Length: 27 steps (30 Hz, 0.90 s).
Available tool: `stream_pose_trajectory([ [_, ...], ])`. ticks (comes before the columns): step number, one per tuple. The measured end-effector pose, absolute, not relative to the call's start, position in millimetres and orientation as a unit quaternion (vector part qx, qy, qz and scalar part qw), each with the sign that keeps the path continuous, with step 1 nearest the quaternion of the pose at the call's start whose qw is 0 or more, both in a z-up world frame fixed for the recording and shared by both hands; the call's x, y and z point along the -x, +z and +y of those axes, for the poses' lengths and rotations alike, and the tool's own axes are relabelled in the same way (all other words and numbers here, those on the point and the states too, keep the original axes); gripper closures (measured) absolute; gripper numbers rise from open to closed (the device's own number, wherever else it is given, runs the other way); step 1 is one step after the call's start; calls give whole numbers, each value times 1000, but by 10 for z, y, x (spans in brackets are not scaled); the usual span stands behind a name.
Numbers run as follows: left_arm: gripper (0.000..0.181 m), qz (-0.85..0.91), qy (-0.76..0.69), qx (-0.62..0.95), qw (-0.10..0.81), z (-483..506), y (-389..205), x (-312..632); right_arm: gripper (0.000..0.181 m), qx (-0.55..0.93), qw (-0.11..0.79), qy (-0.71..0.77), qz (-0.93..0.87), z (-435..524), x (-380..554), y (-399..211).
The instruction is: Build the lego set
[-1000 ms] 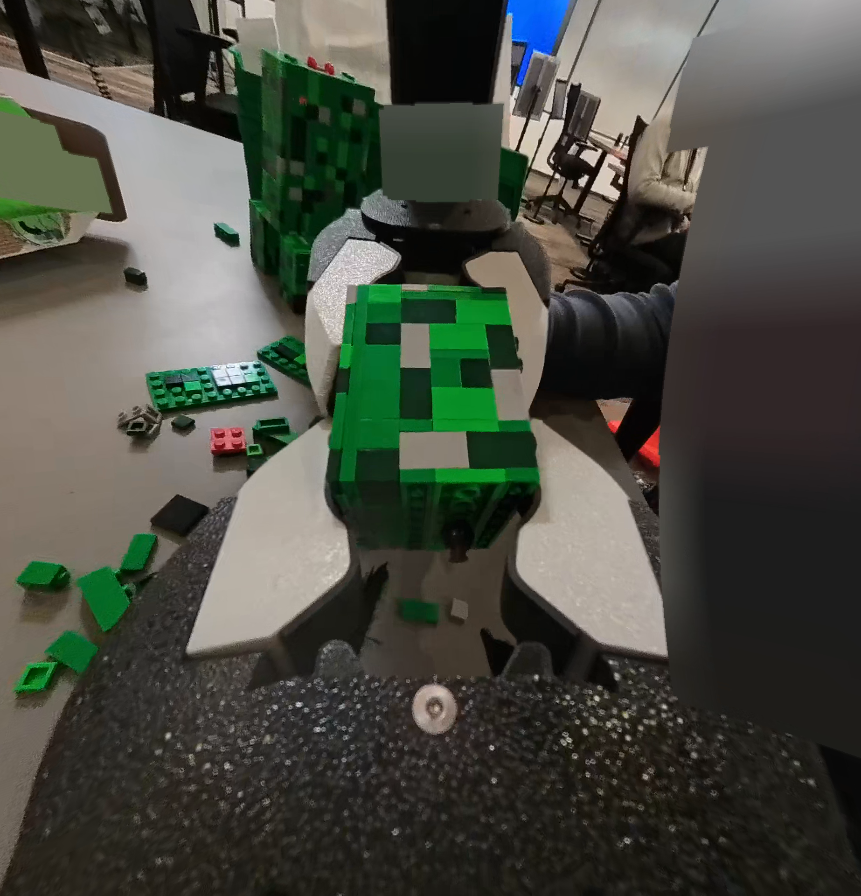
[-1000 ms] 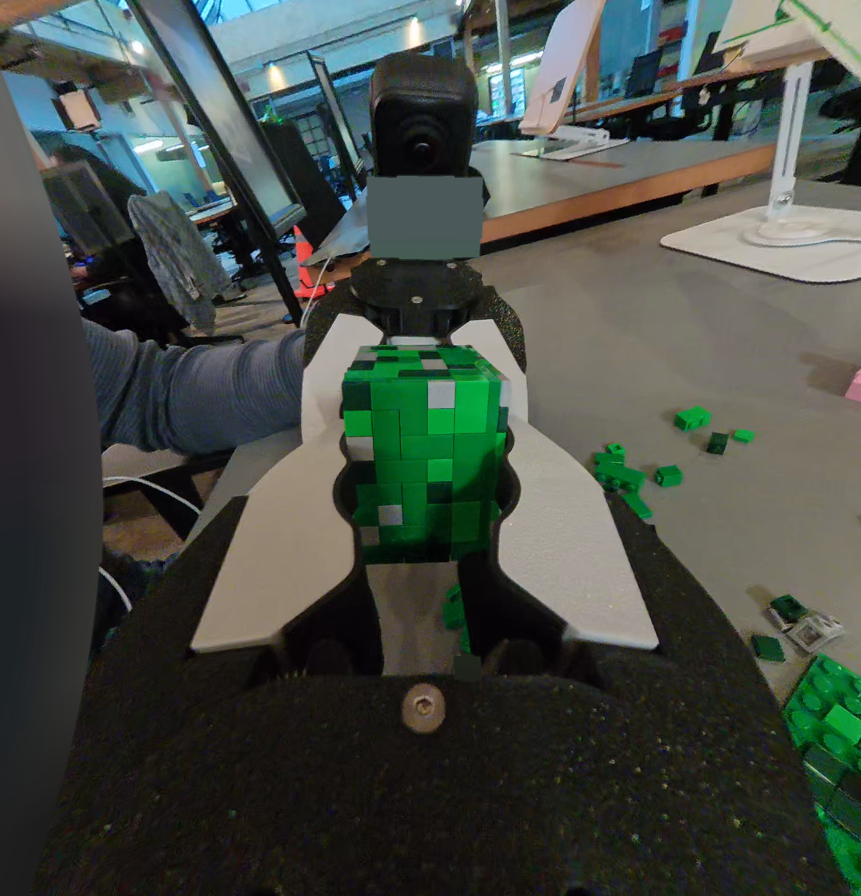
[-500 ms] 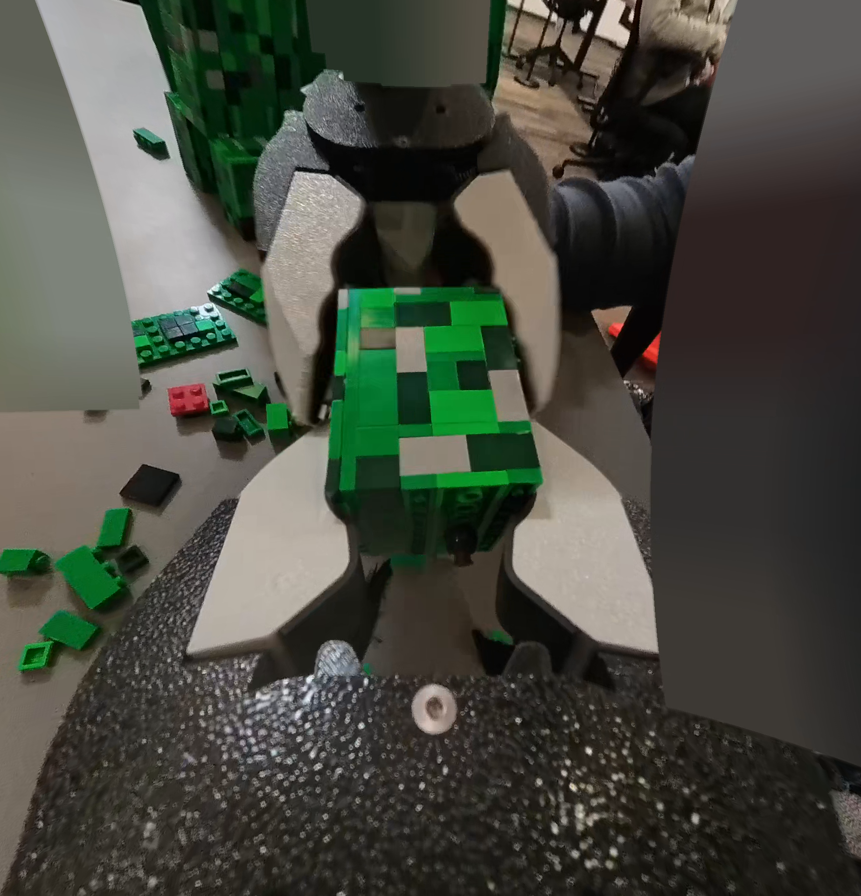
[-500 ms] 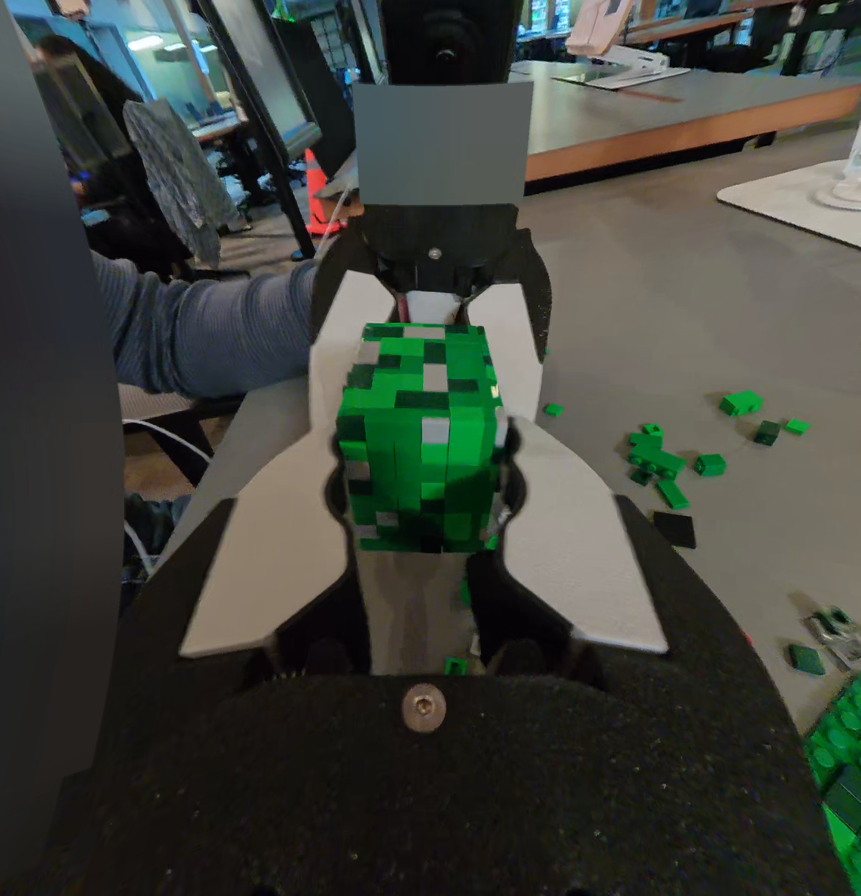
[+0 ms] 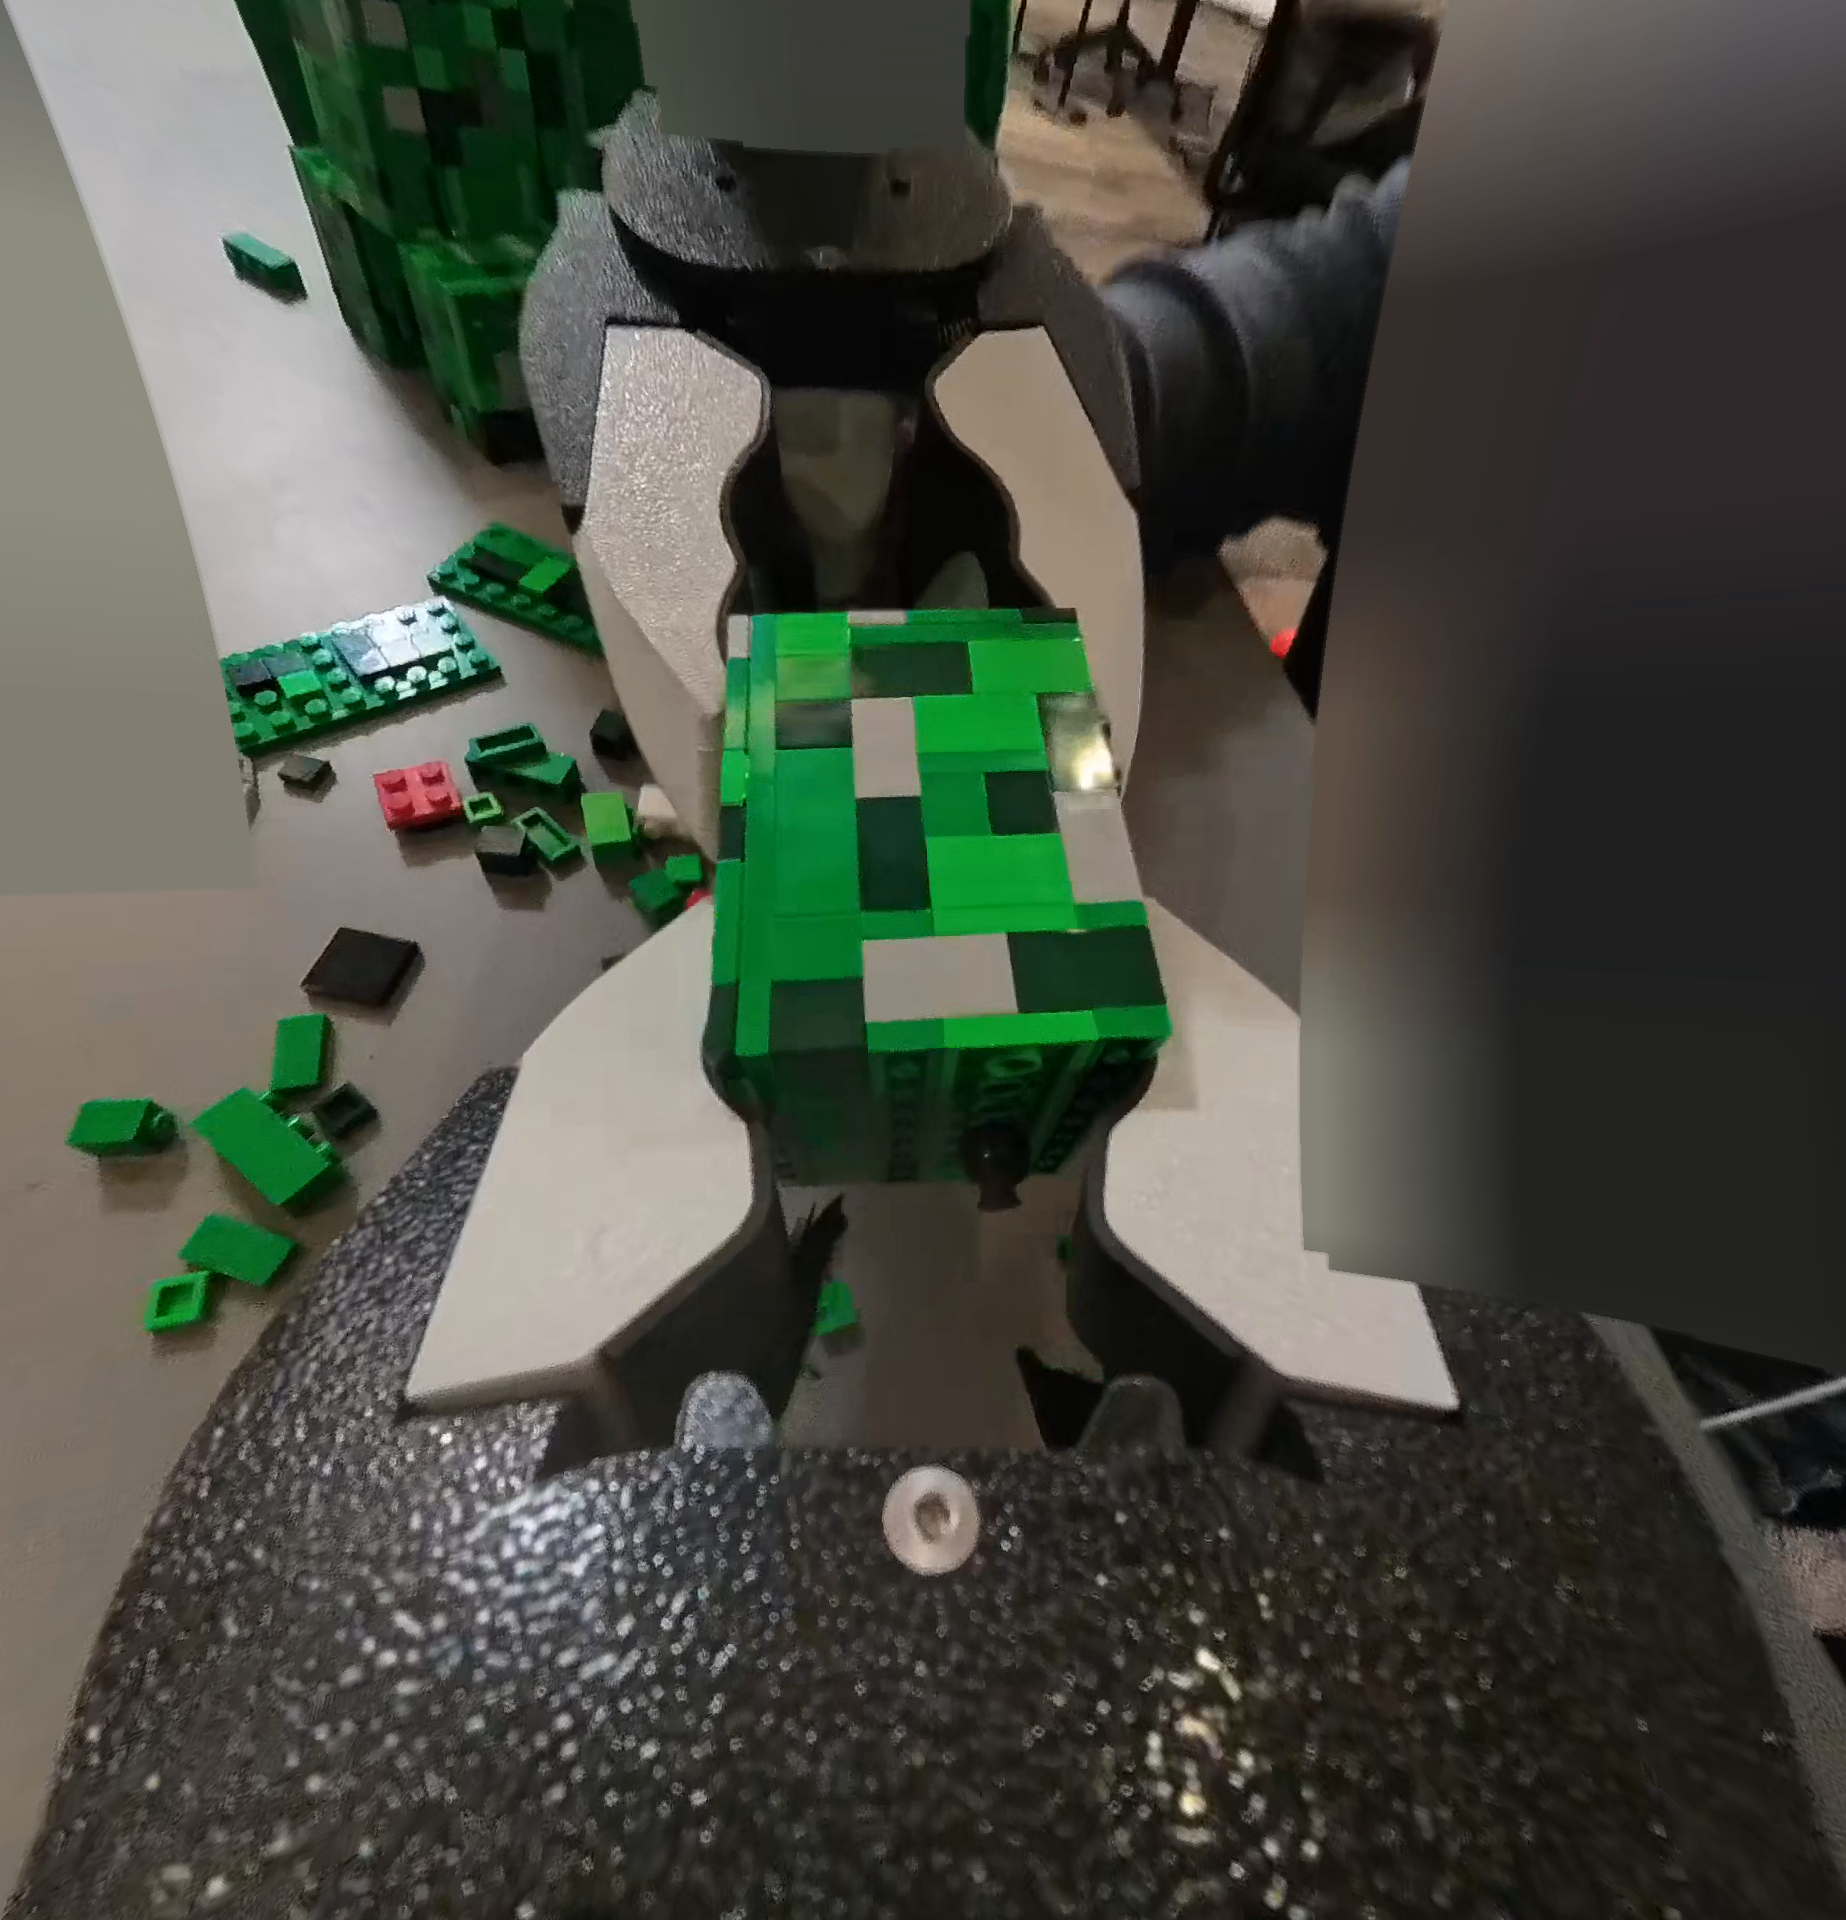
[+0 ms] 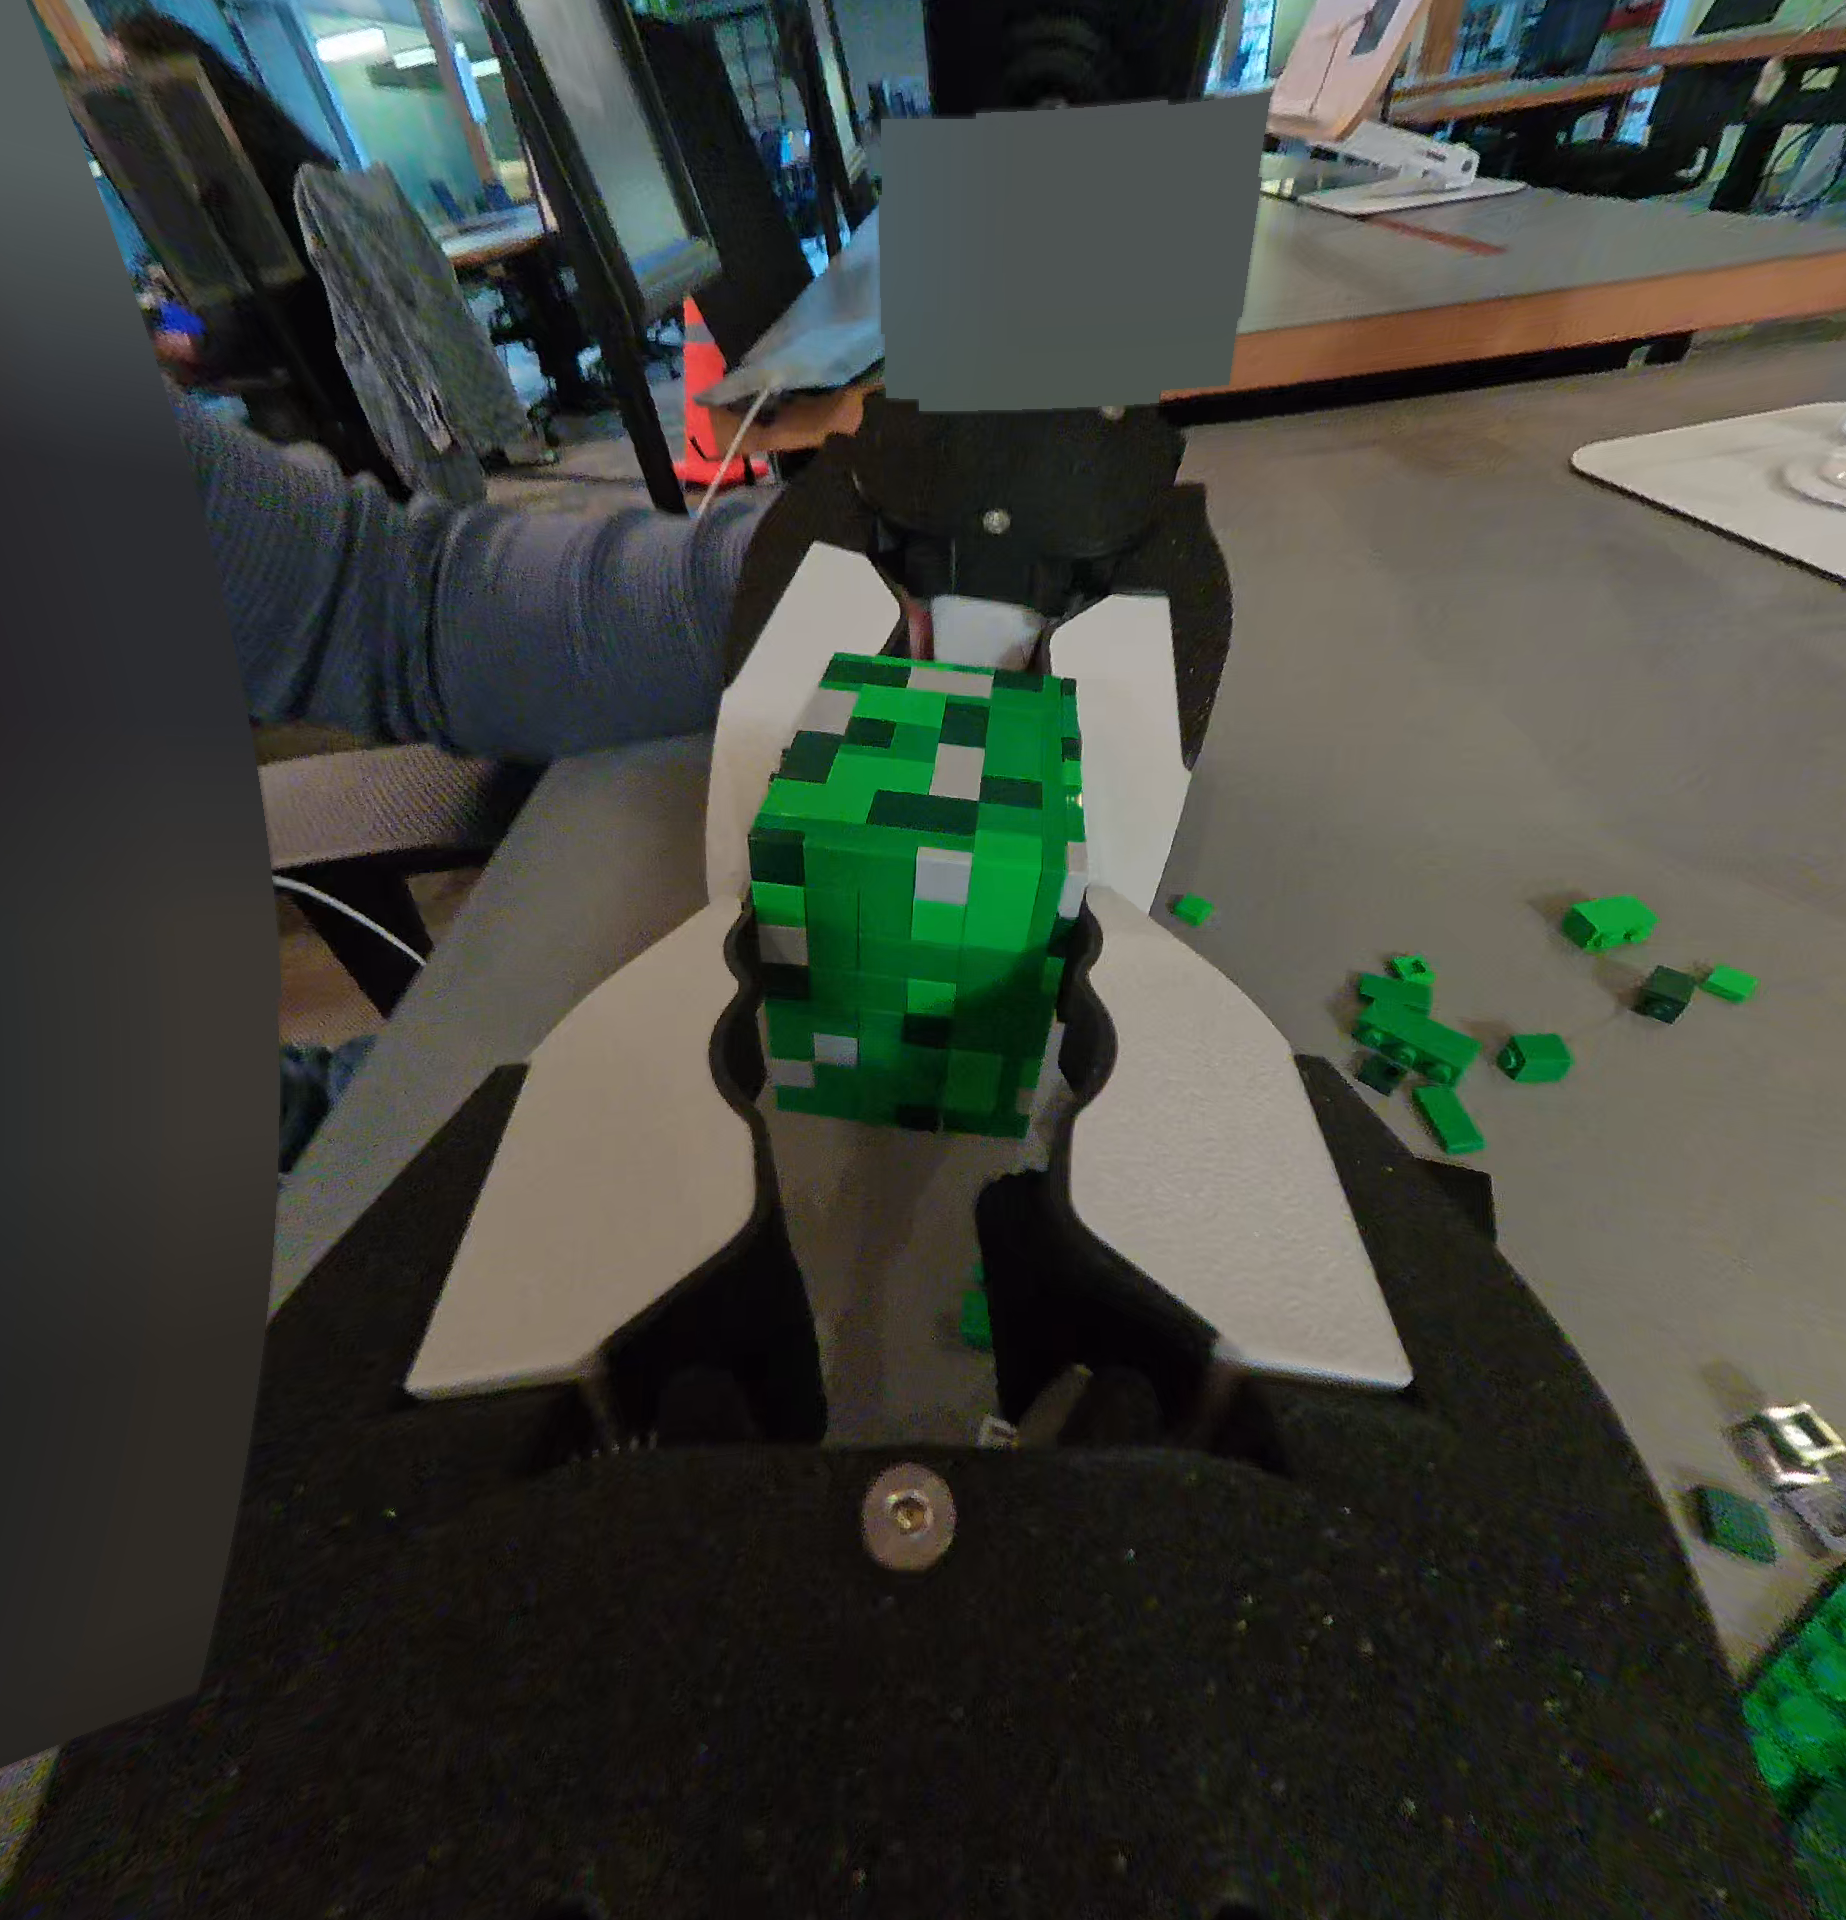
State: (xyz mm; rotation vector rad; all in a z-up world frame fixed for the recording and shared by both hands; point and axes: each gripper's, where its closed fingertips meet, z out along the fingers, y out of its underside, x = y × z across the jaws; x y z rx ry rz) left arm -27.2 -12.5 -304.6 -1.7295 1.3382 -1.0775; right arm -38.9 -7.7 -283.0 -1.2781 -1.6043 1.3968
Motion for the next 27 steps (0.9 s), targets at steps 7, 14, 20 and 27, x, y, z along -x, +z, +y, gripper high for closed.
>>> stream_pose_trajectory([
  [7, 116, 558, -396, 657, 318, 61, -3115, 423, 128, 466, 297, 511, -659, 107, 467, -2943],
  [14, 116, 576, -364, 670, 293, 253, -3247, 535, 128, 458, 280, 474, -698, 306, 530, -3078],
  [20, 116, 575, -393, 653, 296, 232, -3112, 572, 169, 437, 293, 437, -729, 459, 496, -3092],
  [27, 116, 547, -372, 677, 322, 399, -3205, 609, 112, 487, 270, 489, -671, 427, 546, -3053],
])
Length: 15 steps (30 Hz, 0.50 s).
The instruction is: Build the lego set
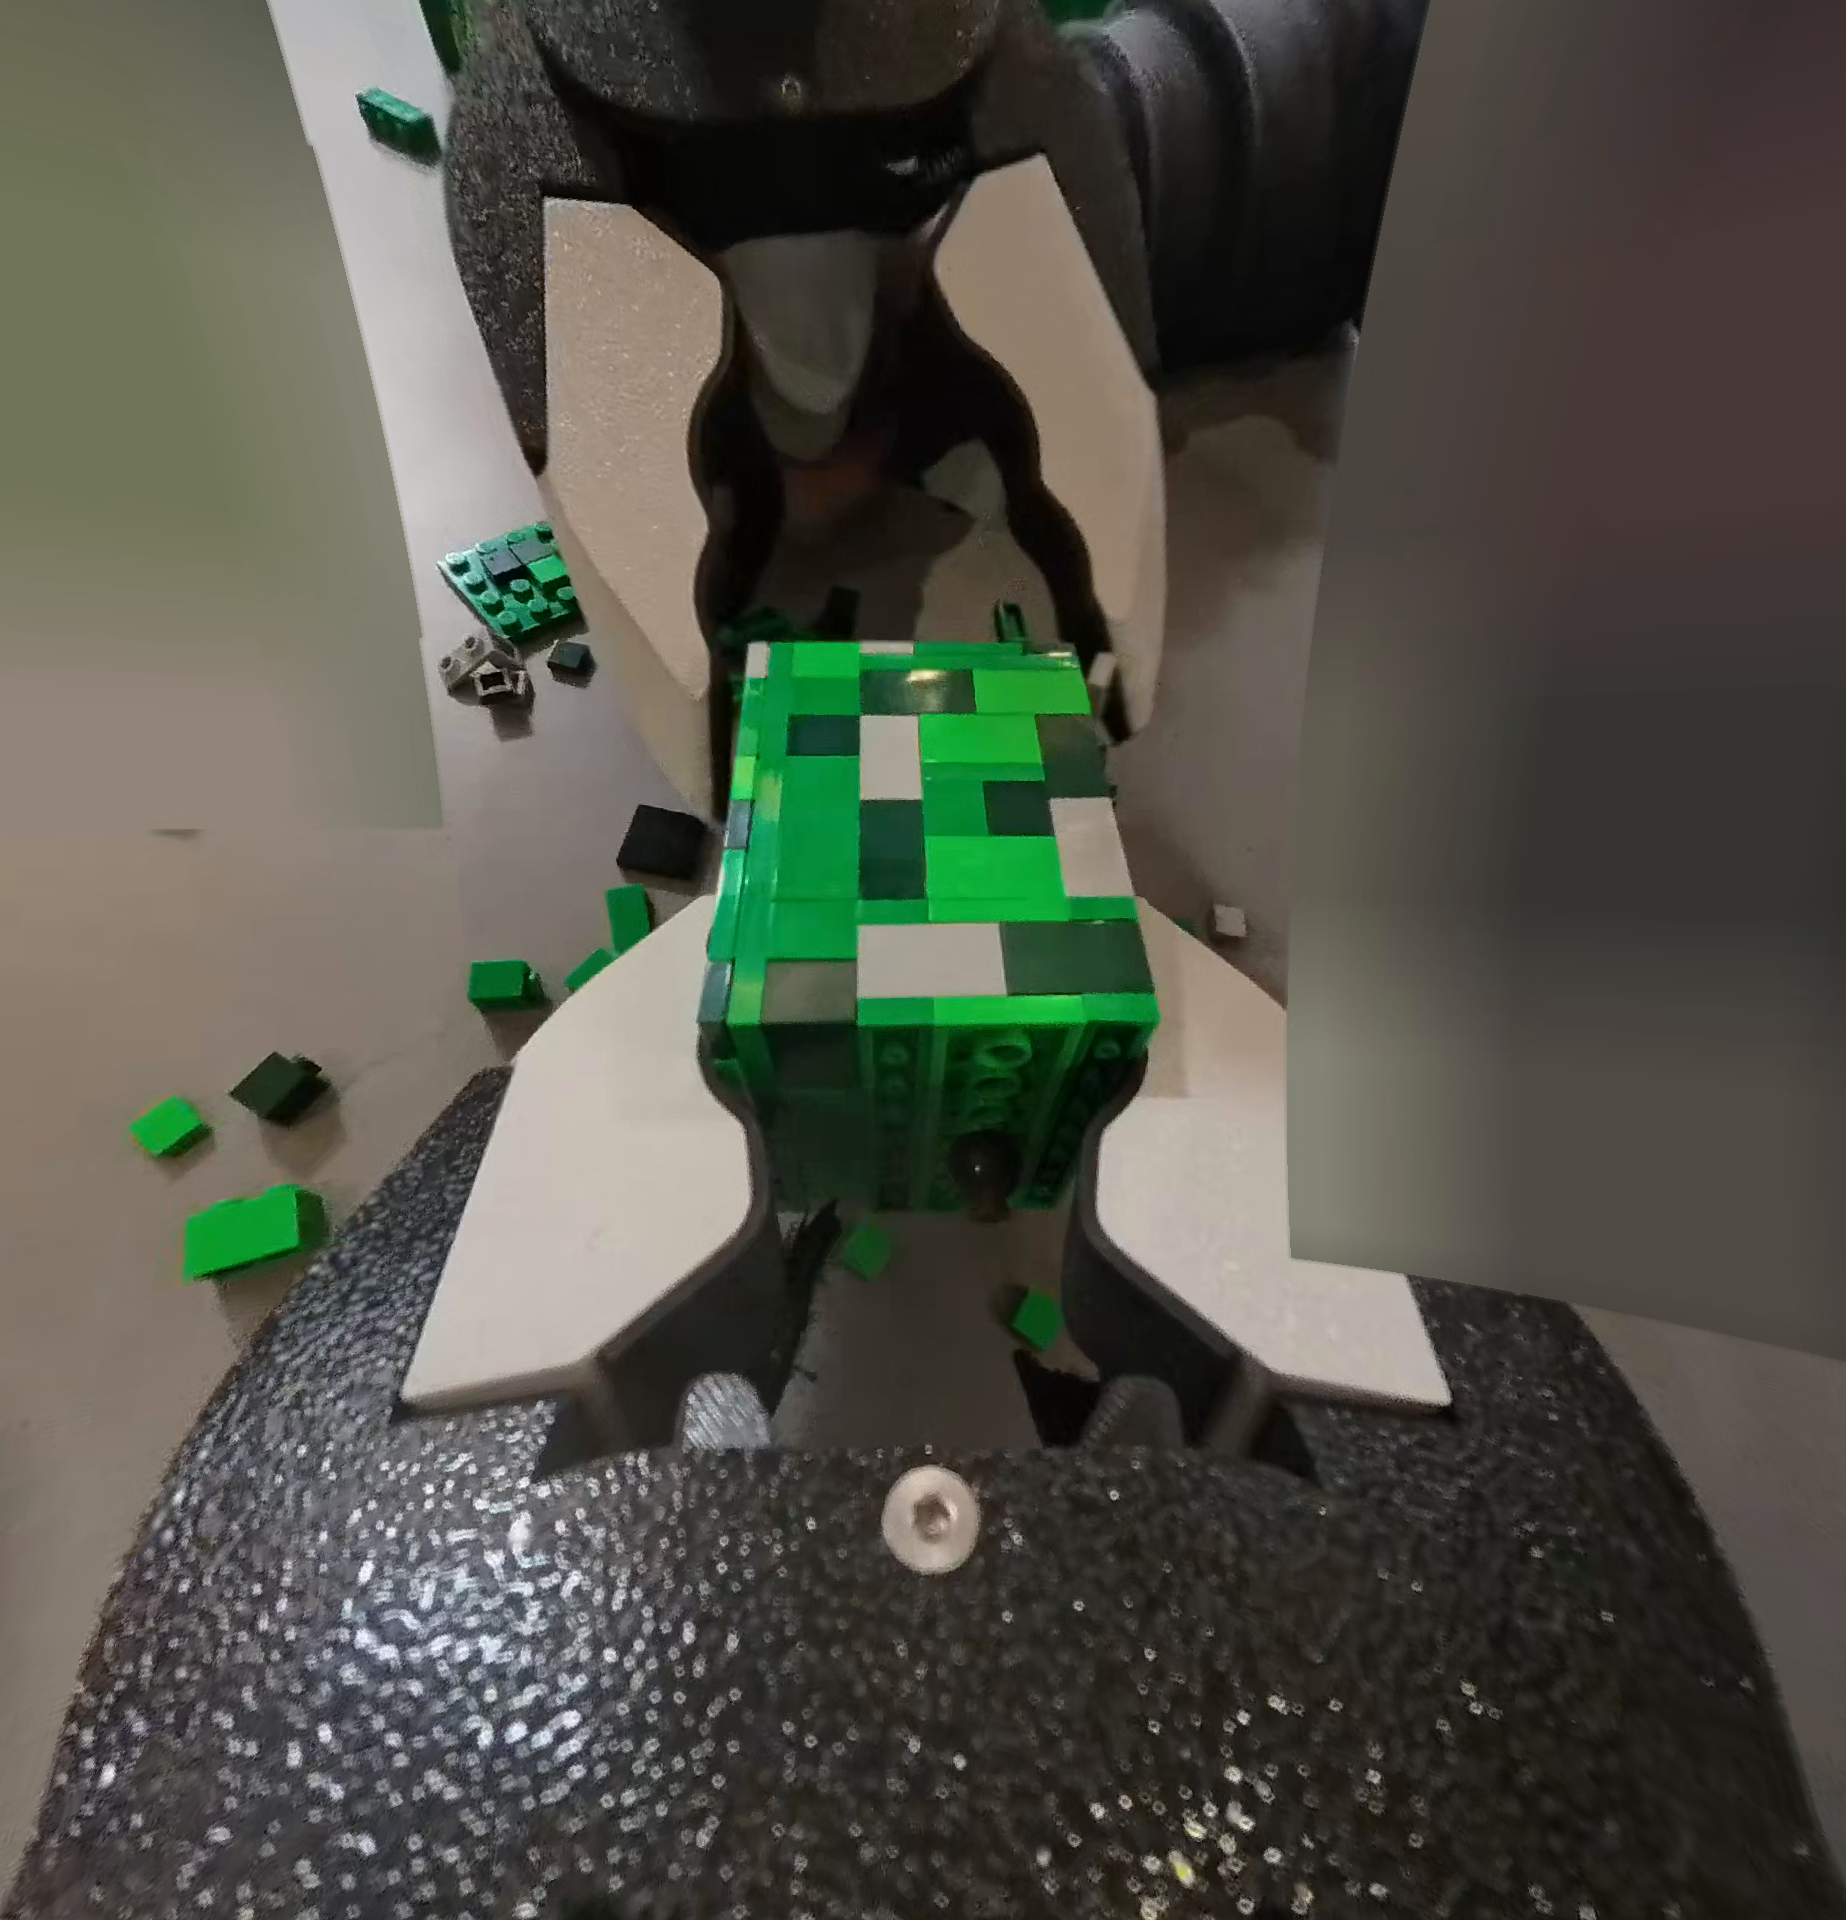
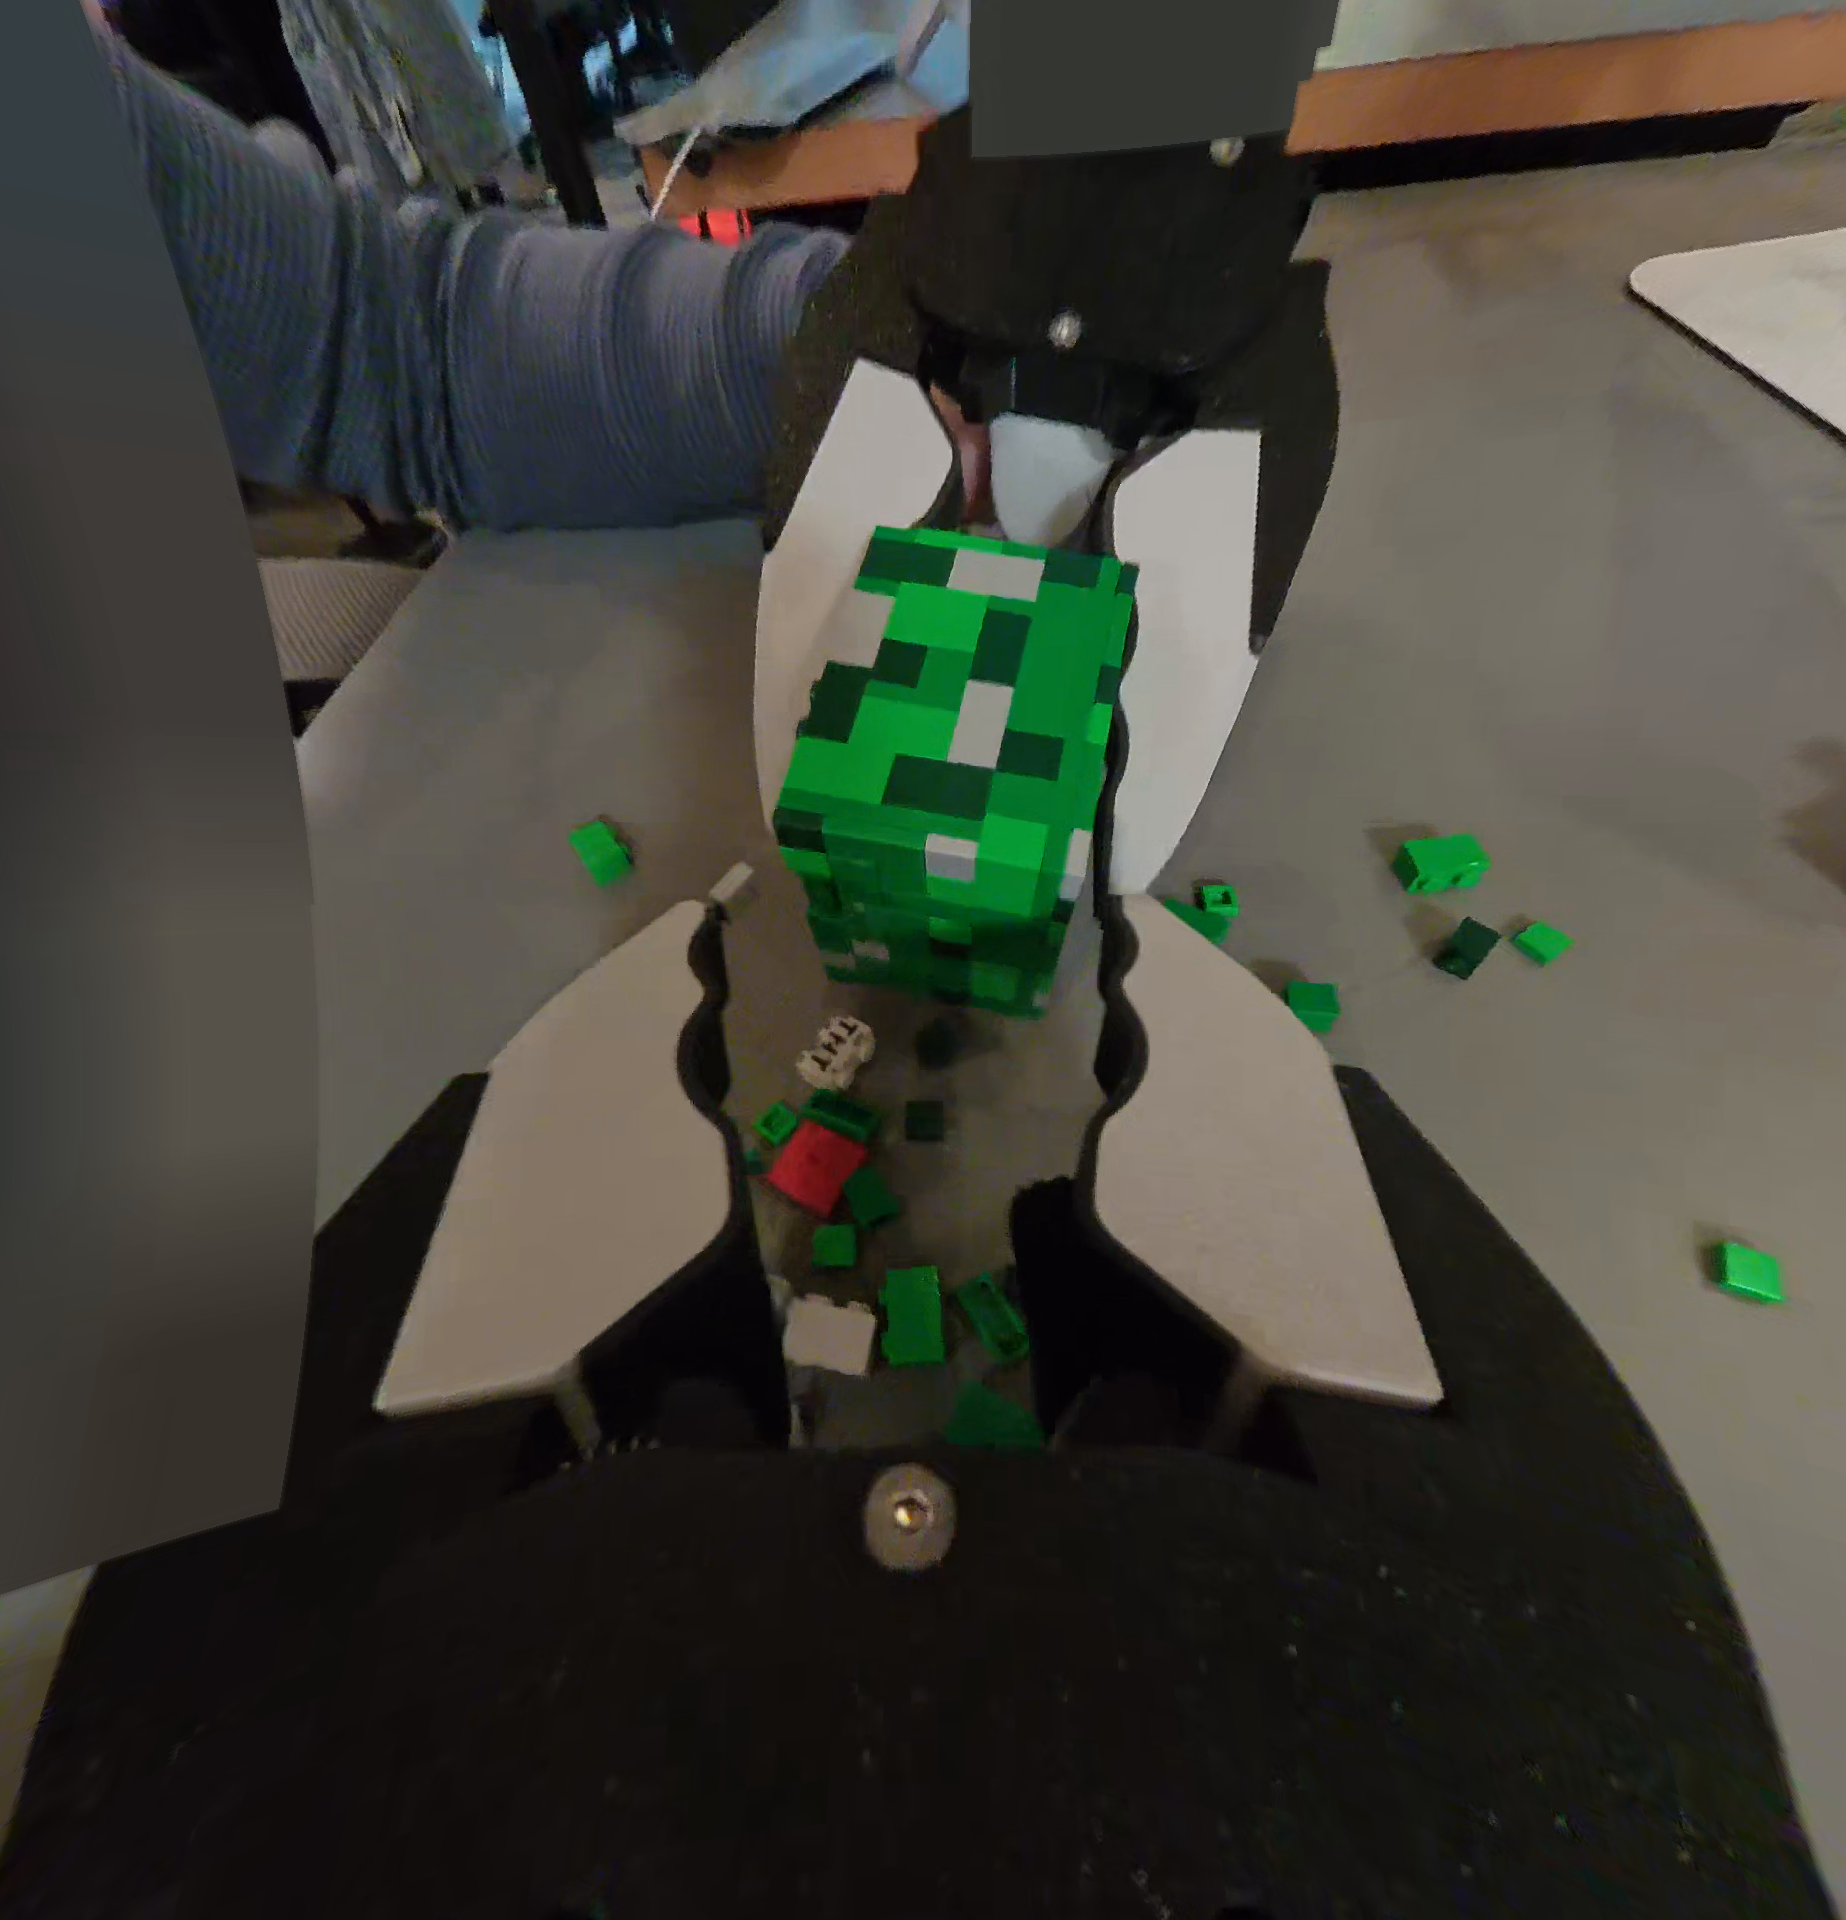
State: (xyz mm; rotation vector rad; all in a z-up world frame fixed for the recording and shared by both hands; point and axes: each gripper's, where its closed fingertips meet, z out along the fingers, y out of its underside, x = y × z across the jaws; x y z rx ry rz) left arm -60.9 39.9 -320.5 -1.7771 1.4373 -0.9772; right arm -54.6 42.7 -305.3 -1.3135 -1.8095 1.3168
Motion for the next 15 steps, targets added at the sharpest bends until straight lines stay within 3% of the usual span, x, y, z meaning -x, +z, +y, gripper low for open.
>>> stream_pose_trajectory([
  [6, 116, 555, -371, 662, 342, 395, -3229, 538, 124, 494, 276, 523, -637, 395, 633, -2961],
  [15, 116, 570, -355, 660, 337, 381, -3243, 570, 124, 446, 287, 490, -692, 375, 629, -3014],
])
